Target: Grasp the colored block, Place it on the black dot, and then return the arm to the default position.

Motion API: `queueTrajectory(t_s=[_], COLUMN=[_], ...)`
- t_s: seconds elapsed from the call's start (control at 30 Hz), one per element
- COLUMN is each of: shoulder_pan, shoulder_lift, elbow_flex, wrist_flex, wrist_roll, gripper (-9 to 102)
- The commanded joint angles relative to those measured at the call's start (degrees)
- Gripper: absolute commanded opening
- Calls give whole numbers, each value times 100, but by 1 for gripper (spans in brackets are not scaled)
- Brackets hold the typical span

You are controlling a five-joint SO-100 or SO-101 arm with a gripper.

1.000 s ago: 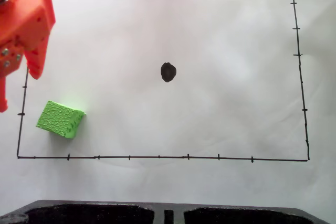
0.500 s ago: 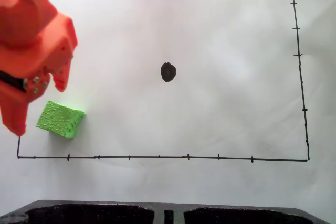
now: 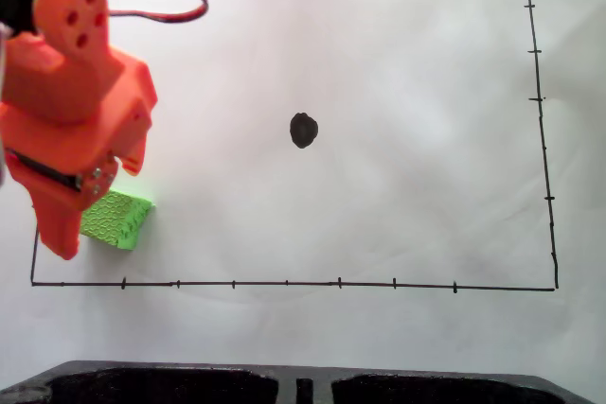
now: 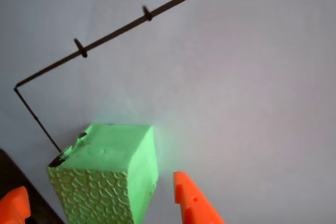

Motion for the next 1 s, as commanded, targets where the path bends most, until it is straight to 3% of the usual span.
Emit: queueTrajectory(t_s=[0.0,0.47,0.67,0.97], shoulder_pan=[-9,-97,-114,-299], shoulder_lift=[-44,-545,-457,-44], elbow_flex=[-325,-835,-853,-747], wrist_flex=[0,62,79,422], wrist_roll=[-18,62,97,53], gripper=[35,27,15,15])
